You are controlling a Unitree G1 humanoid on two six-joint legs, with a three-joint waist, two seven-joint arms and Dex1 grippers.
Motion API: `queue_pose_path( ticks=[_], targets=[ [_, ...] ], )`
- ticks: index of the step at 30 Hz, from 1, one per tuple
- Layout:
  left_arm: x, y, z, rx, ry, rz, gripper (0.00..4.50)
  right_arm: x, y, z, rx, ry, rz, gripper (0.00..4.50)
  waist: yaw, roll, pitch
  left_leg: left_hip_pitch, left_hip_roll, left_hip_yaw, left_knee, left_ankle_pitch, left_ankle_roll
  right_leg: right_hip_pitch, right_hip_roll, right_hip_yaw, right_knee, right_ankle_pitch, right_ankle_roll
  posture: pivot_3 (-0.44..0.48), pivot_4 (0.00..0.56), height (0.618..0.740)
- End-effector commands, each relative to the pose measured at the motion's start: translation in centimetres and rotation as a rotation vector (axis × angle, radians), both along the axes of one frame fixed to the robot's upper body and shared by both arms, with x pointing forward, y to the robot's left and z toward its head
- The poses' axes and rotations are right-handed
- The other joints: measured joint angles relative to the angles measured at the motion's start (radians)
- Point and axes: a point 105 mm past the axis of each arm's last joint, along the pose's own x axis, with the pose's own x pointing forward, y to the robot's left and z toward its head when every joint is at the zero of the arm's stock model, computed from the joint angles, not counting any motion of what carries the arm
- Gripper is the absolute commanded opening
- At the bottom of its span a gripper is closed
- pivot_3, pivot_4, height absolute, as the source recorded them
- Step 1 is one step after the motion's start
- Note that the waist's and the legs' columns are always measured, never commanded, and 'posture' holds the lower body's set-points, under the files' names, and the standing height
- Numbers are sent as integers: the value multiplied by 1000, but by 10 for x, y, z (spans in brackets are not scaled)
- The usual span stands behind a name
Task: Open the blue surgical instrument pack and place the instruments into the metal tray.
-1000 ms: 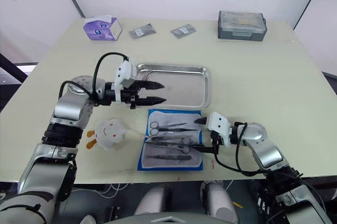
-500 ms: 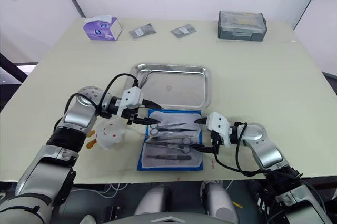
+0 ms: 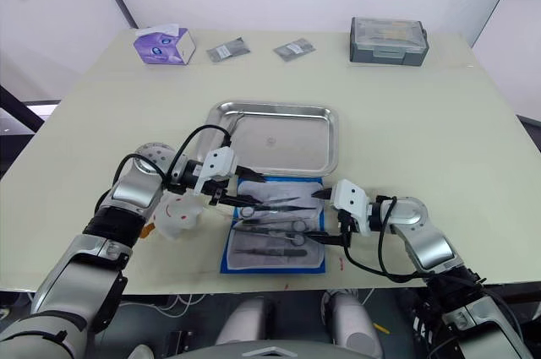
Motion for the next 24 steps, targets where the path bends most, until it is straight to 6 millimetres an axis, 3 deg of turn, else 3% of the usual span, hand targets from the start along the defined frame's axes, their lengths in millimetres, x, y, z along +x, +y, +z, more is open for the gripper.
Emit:
queue_pose_path(
  ticks=[1, 11, 24],
  targets=[
    [-5, -2, 4, 8, -3, -34, 2643, -24, -22, -72, -206, 251, -68, 4500, 0, 0, 0, 0, 0, 0, 0, 0, 0, 0, 0, 0, 0, 0, 0, 0, 150, 734],
    [-7, -4, -11, 43, 11, 3, 2643, -26, -22, -72, -205, 251, -71, 4500, 0, 0, 0, 0, 0, 0, 0, 0, 0, 0, 0, 0, 0, 0, 0, 0, 150, 734],
    [3, 0, -12, 53, 26, 81, 2643, -24, -20, -71, -206, 245, -66, 4500, 1, 1, -1, 0, 0, 0, 0, 0, 0, 0, 0, 0, 0, 0, 1, 0, 150, 734]
  ],
)
